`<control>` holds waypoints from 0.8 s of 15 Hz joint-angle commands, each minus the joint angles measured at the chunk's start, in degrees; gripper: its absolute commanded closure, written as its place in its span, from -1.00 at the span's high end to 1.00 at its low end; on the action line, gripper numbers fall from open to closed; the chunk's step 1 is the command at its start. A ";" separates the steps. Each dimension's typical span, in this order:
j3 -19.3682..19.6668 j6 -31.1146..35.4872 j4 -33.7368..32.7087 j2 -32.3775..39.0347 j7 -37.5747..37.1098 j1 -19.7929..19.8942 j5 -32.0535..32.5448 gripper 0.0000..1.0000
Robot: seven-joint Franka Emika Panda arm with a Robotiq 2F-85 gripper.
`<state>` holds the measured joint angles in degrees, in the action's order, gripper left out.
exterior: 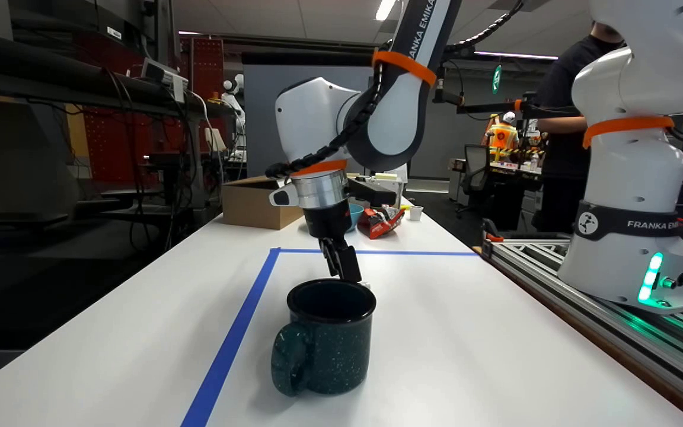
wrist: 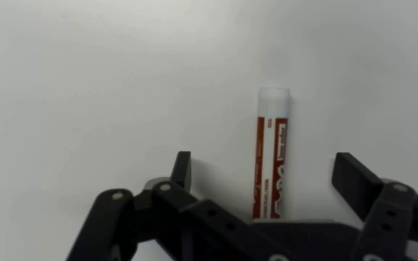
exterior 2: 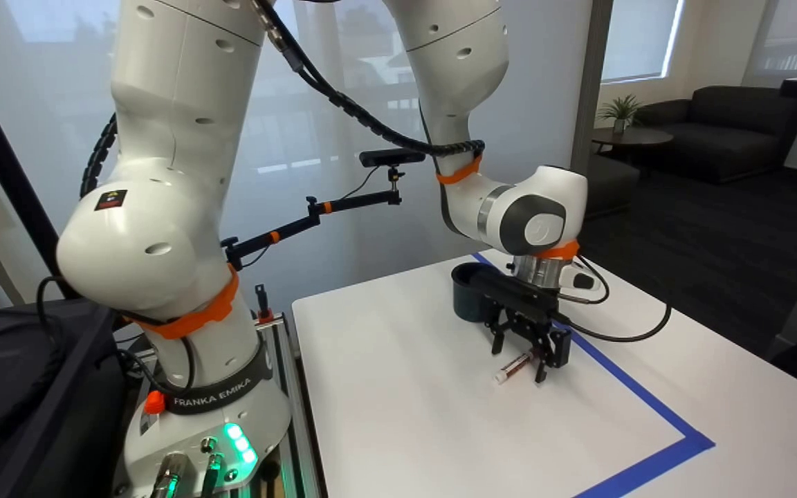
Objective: Remove the marker from the mug and place it on the table to the right of the mug within the confines of the blue tape
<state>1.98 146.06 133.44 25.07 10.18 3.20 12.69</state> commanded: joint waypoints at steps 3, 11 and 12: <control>0.20 -0.07 -0.06 0.10 0.12 -0.23 -0.19 1.00; 2.00 -6.48 0.22 -6.23 -1.36 -0.54 0.35 1.00; 2.12 -7.33 0.61 -7.90 -1.37 -0.50 0.37 1.00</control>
<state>4.41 138.88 134.18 17.11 8.87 2.42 12.98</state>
